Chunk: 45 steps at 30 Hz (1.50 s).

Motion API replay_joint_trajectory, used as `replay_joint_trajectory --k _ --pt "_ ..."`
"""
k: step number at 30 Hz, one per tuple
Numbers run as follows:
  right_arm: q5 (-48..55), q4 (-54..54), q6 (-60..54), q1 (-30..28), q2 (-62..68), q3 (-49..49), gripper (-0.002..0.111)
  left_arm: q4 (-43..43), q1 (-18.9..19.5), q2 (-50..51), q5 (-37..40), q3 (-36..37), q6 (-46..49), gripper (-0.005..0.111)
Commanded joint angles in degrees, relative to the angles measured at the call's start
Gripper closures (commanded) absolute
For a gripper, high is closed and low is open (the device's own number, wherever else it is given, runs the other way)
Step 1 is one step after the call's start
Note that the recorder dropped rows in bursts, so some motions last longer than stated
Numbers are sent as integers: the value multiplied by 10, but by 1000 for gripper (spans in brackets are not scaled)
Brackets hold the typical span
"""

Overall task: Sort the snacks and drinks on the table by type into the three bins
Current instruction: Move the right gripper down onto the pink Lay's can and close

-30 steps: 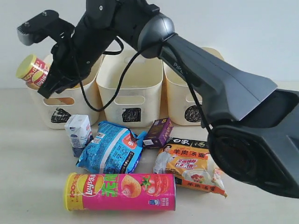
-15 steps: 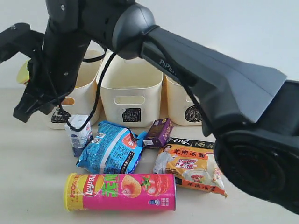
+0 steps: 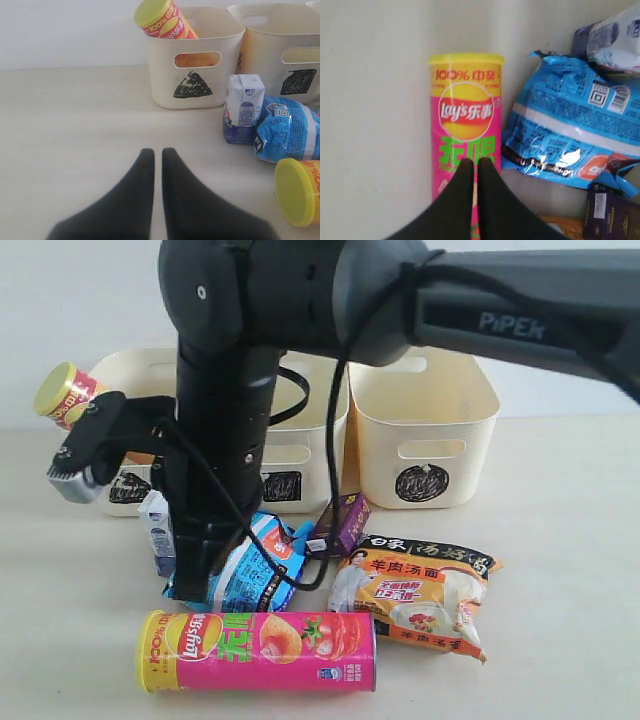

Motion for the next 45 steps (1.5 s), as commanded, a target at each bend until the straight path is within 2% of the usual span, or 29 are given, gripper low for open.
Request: replay_joint_trajectory --k 1,7,16,18,19,21,23,25,26,28,32,35,40,45 --pt "1 -29 -18 0 -42 45 109 -6 1 -1 -1 0 1 102" --pt "1 -43 -1 -8 -44 76 108 -6 1 -1 -1 0 1 102" --pt "1 38 1 -84 -44 81 107 -6 1 -1 -1 0 1 102" --pt "1 54 -1 -85 -44 81 97 -6 1 -1 -1 0 1 102" --pt "1 62 -1 -85 -44 81 89 -6 1 -1 -1 0 1 102" --pt "1 71 -13 -79 -44 81 64 -6 1 -1 -1 0 1 102" --pt "1 70 -12 -79 -44 81 34 -6 1 -1 -1 0 1 102" --pt "1 68 -12 -79 -43 81 13 -6 1 -1 -1 0 1 102" --pt "1 67 -12 -79 -43 81 7 -6 1 -1 -1 0 1 102" --pt "1 73 -12 -77 -42 87 5 -6 1 -1 -1 0 1 102" --pt "1 47 -11 -55 -42 123 17 -6 1 -1 -1 0 1 102" --pt "-20 -4 -11 -39 -42 163 20 -6 1 -1 -1 0 1 102" --pt "-131 45 -62 -39 -42 206 20 -6 1 -1 -1 0 1 102" --pt "-158 68 -81 -39 -42 206 20 -6 1 -1 -1 0 1 102"
